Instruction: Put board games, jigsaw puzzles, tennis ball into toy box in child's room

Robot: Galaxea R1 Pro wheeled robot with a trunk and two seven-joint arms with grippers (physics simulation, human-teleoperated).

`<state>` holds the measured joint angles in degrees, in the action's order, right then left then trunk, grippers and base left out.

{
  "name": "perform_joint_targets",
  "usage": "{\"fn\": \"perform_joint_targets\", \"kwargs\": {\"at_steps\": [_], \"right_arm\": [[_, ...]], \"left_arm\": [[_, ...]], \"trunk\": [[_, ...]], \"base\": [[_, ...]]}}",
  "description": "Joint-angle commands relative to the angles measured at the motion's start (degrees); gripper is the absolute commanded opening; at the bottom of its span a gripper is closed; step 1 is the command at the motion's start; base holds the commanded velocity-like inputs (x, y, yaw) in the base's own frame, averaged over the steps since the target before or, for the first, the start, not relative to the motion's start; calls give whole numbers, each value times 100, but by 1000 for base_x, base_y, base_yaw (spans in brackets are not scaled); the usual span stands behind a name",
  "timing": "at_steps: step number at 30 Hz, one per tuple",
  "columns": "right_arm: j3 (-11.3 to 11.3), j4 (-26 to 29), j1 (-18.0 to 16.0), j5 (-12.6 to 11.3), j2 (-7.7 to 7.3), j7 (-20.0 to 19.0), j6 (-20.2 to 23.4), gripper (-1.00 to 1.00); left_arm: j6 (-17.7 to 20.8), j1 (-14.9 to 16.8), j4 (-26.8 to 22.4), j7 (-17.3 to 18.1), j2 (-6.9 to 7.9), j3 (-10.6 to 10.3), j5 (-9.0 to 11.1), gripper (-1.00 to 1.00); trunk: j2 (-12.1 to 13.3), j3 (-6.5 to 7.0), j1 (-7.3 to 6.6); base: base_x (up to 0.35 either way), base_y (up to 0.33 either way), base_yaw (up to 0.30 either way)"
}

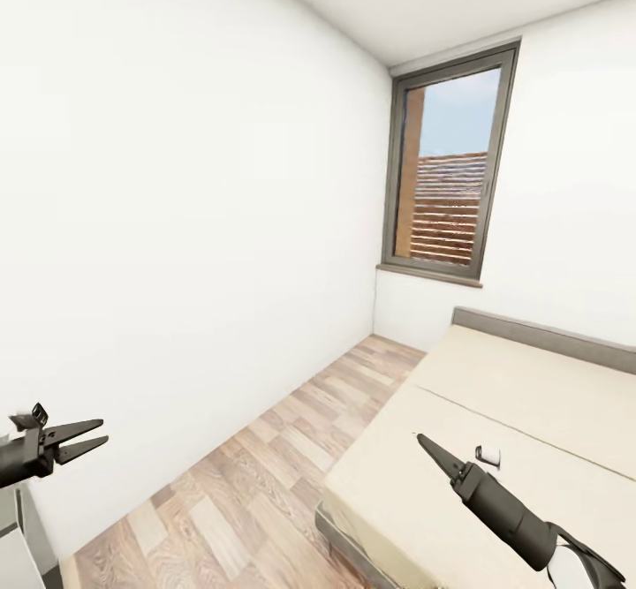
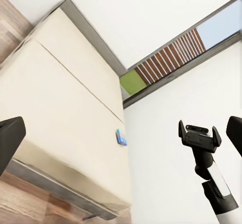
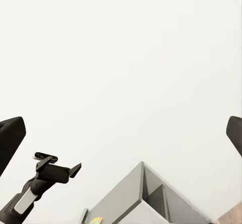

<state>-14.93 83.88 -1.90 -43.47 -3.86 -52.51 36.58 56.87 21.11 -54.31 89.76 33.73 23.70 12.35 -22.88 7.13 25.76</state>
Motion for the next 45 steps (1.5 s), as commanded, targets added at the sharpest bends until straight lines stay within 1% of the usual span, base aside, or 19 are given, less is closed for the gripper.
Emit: {"fn": "perform_joint_targets", "kwargs": {"at_steps": [1,4,10,19,45], "right_arm": [[-5,-3,-3,-31,0,-4,40,100],[-31,-4,-3,-34,0,-4,41,100],[-169,-4,-3,-38,4,-5,58,100],[-209,-4,-3,-38,7,-5,71,100],[-230,-256,-3,-38,0,-3,77,100]], "left_arm": [[61,-1,-1,24,2,2,-4,100],[61,-1,-1,24,2,1,-4,100],[61,-1,-1,24,2,-1,-4,100],[61,-1,-1,24,-6,-6,-9,100],[55,-1,-1,24,-13,-6,-14,100]], "trunk": [[-4,-3,2],[-4,-3,2],[-4,-3,2],[-4,-3,2],[-4,-3,2]], "base": [[0,0,-281],[0,-11,-281],[0,-61,-281],[-40,-135,-281],[-65,-251,-281]]}}
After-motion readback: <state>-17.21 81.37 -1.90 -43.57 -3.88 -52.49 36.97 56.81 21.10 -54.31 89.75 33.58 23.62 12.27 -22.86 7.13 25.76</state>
